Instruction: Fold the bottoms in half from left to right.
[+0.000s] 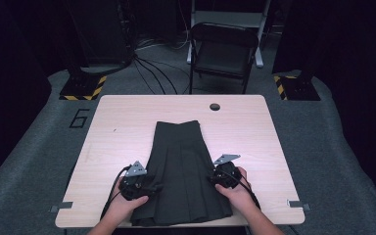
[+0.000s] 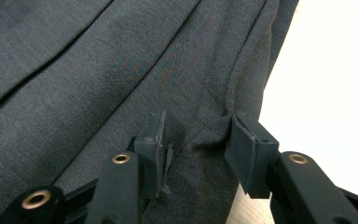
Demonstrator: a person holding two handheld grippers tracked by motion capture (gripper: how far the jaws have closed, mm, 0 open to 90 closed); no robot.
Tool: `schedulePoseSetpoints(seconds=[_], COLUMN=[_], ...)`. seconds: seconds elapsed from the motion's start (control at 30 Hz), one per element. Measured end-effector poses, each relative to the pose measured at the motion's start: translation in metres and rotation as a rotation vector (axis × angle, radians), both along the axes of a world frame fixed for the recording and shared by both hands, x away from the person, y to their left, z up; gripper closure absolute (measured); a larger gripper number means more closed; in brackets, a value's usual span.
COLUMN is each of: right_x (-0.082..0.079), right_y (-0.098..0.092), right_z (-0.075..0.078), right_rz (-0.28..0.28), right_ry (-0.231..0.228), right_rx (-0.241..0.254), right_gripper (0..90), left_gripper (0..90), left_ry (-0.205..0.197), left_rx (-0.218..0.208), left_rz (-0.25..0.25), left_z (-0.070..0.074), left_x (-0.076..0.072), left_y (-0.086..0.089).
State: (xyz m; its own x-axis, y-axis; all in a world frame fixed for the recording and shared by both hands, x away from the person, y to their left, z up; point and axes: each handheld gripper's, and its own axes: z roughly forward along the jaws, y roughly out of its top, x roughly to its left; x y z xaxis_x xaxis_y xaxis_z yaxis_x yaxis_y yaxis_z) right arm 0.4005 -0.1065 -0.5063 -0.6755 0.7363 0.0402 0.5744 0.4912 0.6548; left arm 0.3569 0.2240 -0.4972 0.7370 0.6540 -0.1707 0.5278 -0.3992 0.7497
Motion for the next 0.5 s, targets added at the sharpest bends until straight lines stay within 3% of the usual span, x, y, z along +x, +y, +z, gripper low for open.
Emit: schedulePoseSetpoints(seconds=[0.13,0.3,0.5], right_x=[0.000,-0.001,-0.003], right_y=[0.001,0.000,-0.001], right_z=[0.000,0.000,0.000], right_rz=[-0.008,0.000,-0.003], right_ry=[-0.004,0.000,-0.008], right_rx=[0.009,0.001,0.013], right_gripper=[56.8,55.8,55.4], left_gripper=[39.1,38.6,38.8], left_ry=[0.000,0.023,0.052], left_rx=[0.020,0.011,0.015], left_rz=[-0.020,-0.025,-0.042], left_z=[-0.004,-0.002,0.003], left_x=[-0.001,-0.005,-0.018], left_y=[-0.006,-0.010,-0.013])
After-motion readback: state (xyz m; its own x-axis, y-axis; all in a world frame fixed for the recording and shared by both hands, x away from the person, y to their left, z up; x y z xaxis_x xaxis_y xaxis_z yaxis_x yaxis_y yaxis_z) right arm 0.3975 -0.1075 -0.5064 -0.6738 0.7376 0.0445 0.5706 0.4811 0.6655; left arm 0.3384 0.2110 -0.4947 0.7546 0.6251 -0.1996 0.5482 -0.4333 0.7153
